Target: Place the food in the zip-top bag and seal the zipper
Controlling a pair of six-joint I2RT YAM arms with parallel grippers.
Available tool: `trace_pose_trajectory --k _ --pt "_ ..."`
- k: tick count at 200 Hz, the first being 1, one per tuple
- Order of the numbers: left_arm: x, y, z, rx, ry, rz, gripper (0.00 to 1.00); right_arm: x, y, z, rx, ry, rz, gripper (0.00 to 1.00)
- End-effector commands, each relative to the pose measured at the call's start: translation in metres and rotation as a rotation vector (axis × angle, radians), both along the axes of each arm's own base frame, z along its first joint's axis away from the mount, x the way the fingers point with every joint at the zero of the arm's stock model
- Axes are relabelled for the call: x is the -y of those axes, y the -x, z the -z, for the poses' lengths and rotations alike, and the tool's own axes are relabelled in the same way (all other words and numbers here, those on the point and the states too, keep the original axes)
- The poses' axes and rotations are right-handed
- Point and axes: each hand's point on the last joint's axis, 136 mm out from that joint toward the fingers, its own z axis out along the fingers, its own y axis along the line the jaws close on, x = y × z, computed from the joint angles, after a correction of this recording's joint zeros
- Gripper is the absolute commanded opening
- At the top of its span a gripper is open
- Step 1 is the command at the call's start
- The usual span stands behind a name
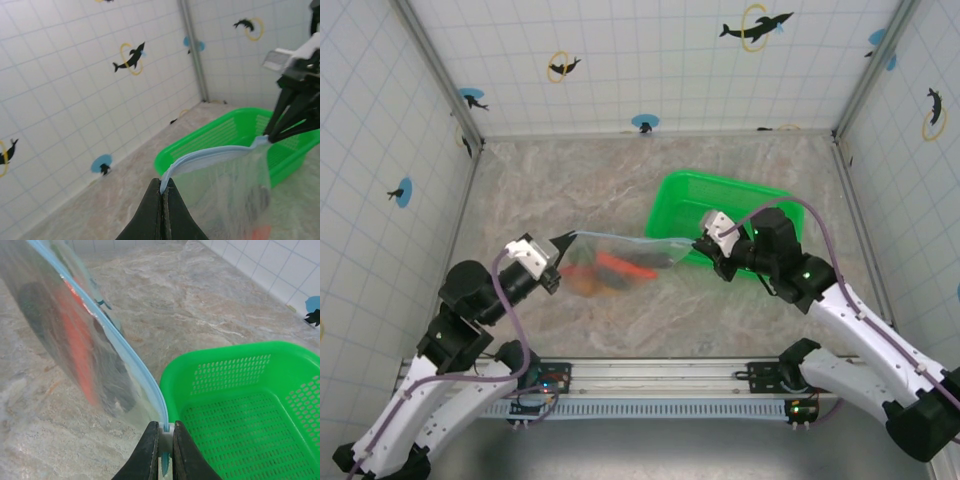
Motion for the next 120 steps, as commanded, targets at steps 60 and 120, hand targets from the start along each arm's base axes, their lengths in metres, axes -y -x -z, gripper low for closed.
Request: trace_pose_trajectory --k 60,120 --pt "-0.029 -0.075 0.062 -0.306 0.125 -0.419 0.00 -0.007 -0.009 0.001 -0.037 0.026 0.026 0.06" --pt "-0.060 -0.133 0.112 -0.334 0.180 -0.733 0.00 -0.007 -0.033 -0.023 0.071 -0.059 0.140 0.55"
